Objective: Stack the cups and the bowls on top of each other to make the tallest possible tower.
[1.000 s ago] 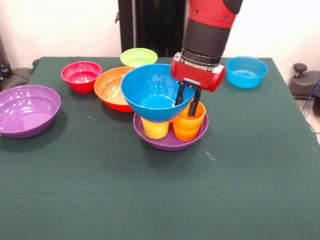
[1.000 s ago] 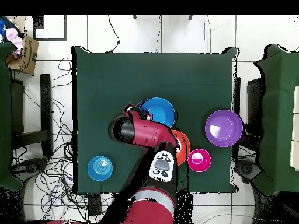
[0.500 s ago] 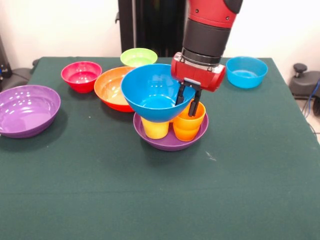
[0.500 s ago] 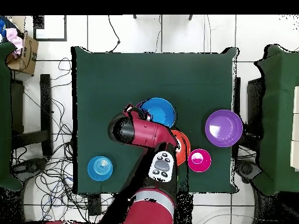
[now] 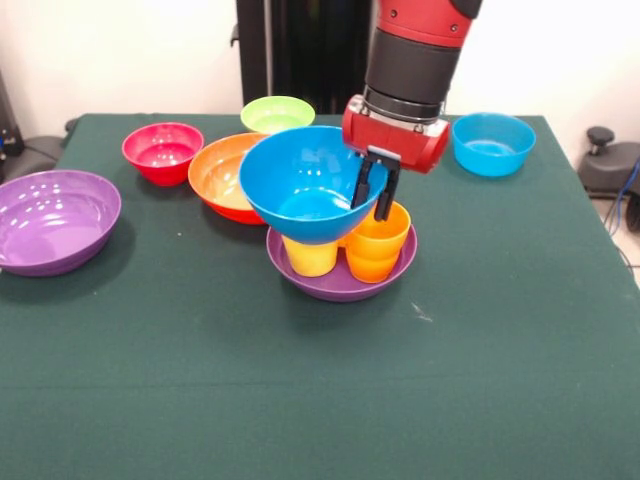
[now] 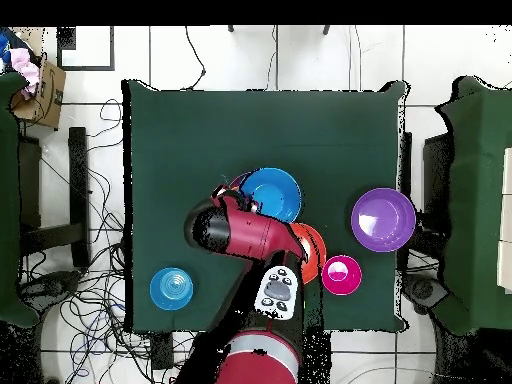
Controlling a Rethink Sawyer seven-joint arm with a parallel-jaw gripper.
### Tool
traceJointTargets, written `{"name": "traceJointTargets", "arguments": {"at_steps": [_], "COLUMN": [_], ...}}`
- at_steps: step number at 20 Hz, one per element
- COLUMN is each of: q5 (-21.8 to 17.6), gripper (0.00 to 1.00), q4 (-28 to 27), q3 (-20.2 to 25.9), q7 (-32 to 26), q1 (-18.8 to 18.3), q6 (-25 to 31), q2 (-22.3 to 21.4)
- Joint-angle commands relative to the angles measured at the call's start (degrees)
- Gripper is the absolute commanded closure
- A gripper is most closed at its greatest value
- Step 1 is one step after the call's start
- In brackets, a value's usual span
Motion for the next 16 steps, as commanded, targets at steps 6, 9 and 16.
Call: {"name": "traceJointTargets", "arguments": {"at_steps": [6,9,16], "q5": [-2.49,-2.33,-2.12], "gripper": [1.00,1.00,1.00], "q4": [7.52,7.50,7.17], "q3": [6.62,6.63,6.91], "q7": [4.48,4.60,4.80], "q1": [1.31,1.44,1.41], "q6": [7.50,7.28,6.41], "q2": [1.51,1.66,2.37]}}
